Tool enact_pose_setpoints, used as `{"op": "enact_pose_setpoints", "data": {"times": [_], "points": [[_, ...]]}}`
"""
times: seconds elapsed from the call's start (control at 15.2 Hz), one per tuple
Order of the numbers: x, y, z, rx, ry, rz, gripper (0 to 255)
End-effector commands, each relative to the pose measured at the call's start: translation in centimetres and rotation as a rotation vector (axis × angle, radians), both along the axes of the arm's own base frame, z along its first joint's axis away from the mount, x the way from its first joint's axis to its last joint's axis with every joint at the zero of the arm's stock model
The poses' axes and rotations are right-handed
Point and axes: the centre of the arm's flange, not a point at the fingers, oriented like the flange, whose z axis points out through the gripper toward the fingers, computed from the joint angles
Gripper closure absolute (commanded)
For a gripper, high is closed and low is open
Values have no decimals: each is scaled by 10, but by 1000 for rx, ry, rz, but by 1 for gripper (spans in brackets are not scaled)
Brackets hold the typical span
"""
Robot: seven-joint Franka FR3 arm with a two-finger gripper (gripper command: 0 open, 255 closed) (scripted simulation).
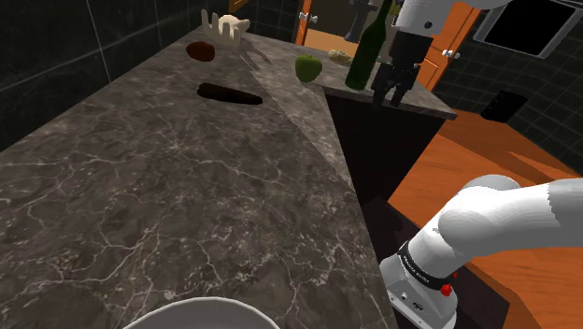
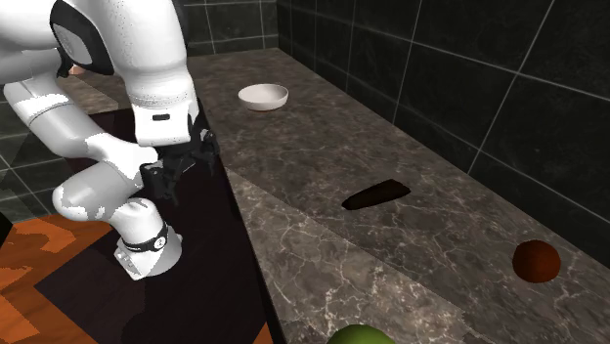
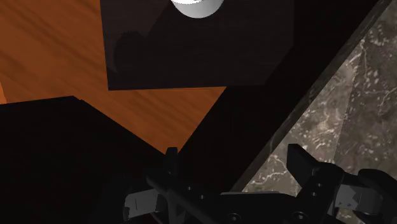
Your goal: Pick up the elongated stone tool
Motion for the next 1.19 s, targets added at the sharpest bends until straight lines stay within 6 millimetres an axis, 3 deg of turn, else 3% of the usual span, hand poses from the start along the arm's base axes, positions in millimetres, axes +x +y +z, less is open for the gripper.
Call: {"op": "enact_pose_setpoints", "data": {"times": [0.0, 0.53, 1.12], "points": [[0, 0, 0, 0, 0, 0, 0], [93, 34, -20, 35, -34, 217, 0], [186, 96, -37, 75, -73, 462, 0]]}}
